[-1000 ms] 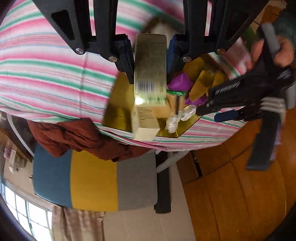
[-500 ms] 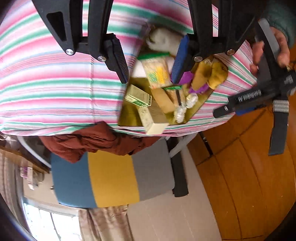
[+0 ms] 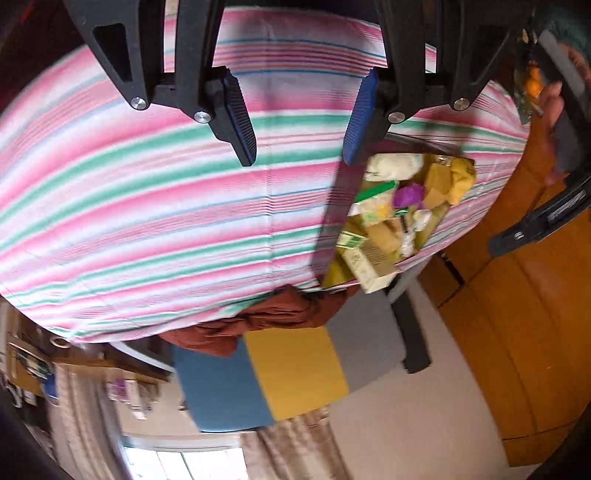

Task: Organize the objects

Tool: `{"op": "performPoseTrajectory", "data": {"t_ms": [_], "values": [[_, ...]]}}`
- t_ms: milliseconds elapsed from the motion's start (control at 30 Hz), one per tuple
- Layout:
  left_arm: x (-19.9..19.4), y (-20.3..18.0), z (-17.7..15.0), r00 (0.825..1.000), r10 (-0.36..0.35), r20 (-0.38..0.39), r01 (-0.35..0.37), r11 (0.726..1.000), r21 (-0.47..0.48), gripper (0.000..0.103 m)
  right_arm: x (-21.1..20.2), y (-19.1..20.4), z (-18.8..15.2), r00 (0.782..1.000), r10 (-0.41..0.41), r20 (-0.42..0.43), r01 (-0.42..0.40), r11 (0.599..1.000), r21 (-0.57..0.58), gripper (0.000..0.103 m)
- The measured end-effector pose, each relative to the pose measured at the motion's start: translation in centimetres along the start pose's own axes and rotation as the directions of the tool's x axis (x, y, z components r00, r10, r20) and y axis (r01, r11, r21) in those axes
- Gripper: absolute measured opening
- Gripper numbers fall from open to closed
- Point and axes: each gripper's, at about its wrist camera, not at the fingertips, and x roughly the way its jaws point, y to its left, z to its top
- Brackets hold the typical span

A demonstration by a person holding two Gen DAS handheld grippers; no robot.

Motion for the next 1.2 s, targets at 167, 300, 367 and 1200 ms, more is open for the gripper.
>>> {"op": "performPoseTrajectory", "data": {"t_ms": [167, 300, 367, 1200], "values": [[-1.9, -3.8, -0.5, 1.000, 0.013, 0.009, -0.014, 0.995, 0.098, 0.103, -1.1, -1.7, -0.6, 1.000, -0.005, 0.008, 0.005, 0.998, 0.060, 0.054], [-1.9, -5.6, -0.5, 0.994, -0.026, -0.109, 0.036, 0.995, 0.091, 0.103, -1.7, -3.3, -1.5, 1.000, -0.028, -0.013, 0.029, 0.994, 0.108, 0.055], [-1.6, -5.8, -0.3, 0.985, -0.059, -0.164, 0.067, 0.997, 0.041, 0.103, -3.1, -4.4, -1.9, 0.999, -0.041, -0.001, 0.040, 0.986, 0.161, 0.055], [-6.8, -8.9, -0.9, 0.996, 0.010, -0.091, -0.008, 1.000, 0.021, 0.103, -7.4, -5.4, -3.0, 0.986, -0.152, 0.068, 0.142, 0.981, 0.133, 0.069]]}}
